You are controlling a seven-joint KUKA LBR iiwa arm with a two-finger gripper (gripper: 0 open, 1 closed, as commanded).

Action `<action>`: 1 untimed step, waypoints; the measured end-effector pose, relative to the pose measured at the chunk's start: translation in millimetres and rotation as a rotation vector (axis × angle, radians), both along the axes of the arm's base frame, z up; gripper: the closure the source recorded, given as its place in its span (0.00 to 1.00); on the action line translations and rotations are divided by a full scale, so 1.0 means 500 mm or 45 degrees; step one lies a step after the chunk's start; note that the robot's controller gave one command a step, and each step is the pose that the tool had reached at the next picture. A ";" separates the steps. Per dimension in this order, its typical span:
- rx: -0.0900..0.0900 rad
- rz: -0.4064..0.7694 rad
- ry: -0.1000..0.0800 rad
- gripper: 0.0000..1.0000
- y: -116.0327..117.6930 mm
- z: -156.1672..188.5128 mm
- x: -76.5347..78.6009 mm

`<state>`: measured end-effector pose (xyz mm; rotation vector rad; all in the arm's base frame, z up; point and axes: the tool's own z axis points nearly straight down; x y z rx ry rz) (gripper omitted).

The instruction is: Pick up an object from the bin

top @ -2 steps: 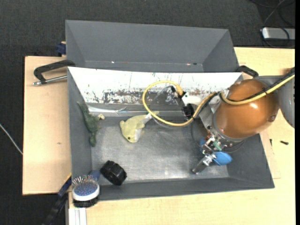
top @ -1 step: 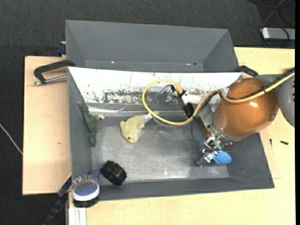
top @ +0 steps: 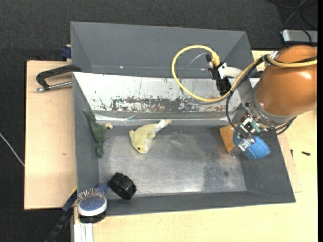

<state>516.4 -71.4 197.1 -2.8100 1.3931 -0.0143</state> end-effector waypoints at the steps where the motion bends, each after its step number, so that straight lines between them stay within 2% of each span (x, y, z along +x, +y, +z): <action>1: 0.003 -0.014 0.007 1.00 0.002 0.028 -0.005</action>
Offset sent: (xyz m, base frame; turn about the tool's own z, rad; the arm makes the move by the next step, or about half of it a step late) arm -0.0038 0.0000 0.0127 0.0074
